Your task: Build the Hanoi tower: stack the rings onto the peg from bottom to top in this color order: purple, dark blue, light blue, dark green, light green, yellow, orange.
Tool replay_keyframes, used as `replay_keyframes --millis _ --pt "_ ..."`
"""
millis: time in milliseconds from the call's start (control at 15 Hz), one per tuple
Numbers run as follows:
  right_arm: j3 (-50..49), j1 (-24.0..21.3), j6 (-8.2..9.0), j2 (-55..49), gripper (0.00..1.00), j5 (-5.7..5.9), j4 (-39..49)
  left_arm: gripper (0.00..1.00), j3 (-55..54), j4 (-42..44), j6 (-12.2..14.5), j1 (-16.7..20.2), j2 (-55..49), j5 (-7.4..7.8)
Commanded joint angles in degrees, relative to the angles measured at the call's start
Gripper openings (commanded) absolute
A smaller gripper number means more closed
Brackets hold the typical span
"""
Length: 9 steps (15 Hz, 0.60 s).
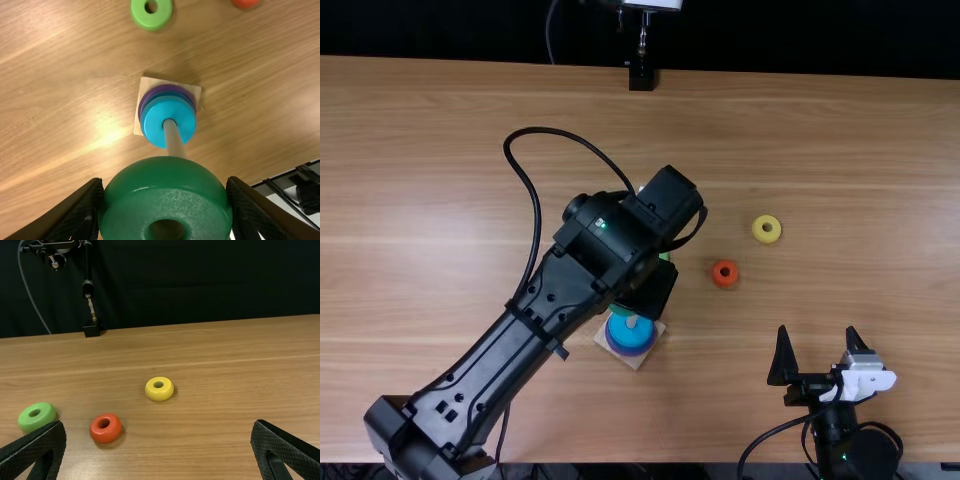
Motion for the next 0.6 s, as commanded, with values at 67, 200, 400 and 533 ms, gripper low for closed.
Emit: replay_keyframes --millis 67,200,400,533 --pt "-0.88 -0.82 0.09 -0.73 1.00 0.00 -0.66 0.00 0.65 -0.05 -0.67 -0.91 -0.95 -0.08" --pt "-0.88 -0.82 0.09 -0.73 1.00 0.00 -0.66 0.00 0.04 0.06 -0.67 -1.35 -0.78 -0.08" --pt "-0.88 -0.82 0.09 -0.73 1.00 0.00 -0.66 0.00 -1.37 0.69 -0.67 -1.44 -0.69 -0.08" --pt "-0.88 -0.82 0.09 -0.73 1.00 0.00 -0.66 0.00 -2.77 0.90 -0.67 -1.53 -0.69 0.03"
